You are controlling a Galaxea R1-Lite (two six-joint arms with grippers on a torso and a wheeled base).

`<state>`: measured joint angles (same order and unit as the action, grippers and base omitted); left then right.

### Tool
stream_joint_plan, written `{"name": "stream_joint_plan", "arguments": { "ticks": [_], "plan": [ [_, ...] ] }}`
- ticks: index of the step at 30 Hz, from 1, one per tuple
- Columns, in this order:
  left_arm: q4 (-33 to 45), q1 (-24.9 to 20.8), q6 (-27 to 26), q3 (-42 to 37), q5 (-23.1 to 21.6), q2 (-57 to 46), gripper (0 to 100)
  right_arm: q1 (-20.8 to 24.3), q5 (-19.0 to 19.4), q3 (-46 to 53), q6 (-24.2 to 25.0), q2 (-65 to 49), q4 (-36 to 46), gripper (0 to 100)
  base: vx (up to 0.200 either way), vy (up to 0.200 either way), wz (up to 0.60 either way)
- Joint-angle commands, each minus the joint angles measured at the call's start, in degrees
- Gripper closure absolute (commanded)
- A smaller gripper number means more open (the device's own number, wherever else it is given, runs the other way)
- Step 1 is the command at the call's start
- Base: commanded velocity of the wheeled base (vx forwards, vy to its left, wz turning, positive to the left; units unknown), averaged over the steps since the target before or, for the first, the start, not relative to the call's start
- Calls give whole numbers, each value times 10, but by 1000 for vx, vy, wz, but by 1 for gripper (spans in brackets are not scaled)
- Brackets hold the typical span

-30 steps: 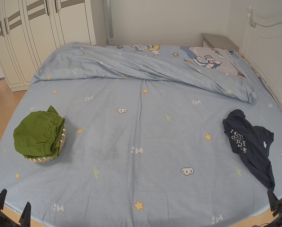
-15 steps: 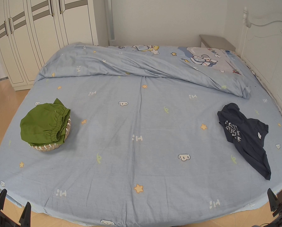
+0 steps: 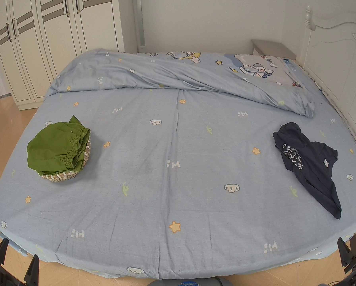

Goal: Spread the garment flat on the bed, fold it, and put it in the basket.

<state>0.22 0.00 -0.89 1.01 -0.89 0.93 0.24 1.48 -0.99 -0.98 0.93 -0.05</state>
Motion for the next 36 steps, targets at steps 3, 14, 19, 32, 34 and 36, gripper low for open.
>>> {"name": "stream_joint_plan", "arguments": {
  "ticks": [3, 14, 19, 32, 34, 36],
  "plan": [
    [0, 0, 0, -9, -1, -8, 0, 0, 0, 10, 0, -9, -1, 0, 0, 0, 0],
    [0, 0, 0, -9, 0, -8, 0, 0, 0, 10, -1, -9, 0, 0, 0, 0, 0],
    [0, 0, 0, -9, 0, -8, 0, 0, 0, 10, 0, -9, 0, 0, 0, 0, 0],
    [0, 0, 0, -9, 0, -8, 0, 0, 0, 10, 0, -9, 0, 0, 0, 0, 0],
    [0, 0, 0, -9, 0, -8, 0, 0, 0, 10, 0, -9, 0, 0, 0, 0, 0],
    [0, 0, 0, -9, 0, -8, 0, 0, 0, 10, 0, -9, 0, 0, 0, 0, 0]
  ]
}}
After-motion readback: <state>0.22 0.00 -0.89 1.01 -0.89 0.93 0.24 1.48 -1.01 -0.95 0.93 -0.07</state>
